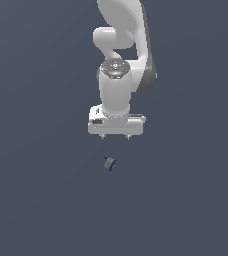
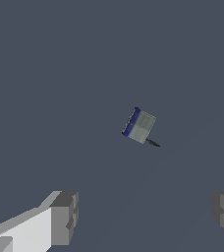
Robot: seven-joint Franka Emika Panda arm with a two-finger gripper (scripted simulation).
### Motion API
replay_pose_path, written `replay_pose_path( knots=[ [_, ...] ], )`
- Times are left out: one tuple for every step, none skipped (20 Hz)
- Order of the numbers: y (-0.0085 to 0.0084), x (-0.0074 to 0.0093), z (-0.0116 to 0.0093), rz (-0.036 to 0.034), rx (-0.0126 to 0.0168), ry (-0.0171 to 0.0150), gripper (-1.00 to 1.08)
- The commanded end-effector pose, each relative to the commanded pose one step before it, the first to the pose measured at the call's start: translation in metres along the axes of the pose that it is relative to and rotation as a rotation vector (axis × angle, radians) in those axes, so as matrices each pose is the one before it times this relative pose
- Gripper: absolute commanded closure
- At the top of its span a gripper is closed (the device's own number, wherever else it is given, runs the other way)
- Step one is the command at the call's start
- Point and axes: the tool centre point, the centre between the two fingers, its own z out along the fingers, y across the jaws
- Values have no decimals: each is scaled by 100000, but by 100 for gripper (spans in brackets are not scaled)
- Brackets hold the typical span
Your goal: Pick up the object and move it to a goal position.
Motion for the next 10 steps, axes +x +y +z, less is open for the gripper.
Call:
replay_pose_path(
  knots=[
    [1, 0, 0, 0, 0, 0, -92],
    [-37, 10, -17, -151, -10, 31, -92],
    [-99, 30, -48, -427, -24, 87, -92],
    [-165, 50, -81, -708, -40, 146, -92],
    [-234, 71, -115, -994, -58, 207, -92],
    [-309, 95, -154, -1288, -76, 273, -92],
    [-356, 111, -181, -1452, -88, 318, -92],
    [-310, 97, -162, -1219, -75, 278, -92],
    [-256, 80, -138, -955, -60, 230, -92],
    [-200, 61, -112, -686, -44, 180, -92]
  ],
)
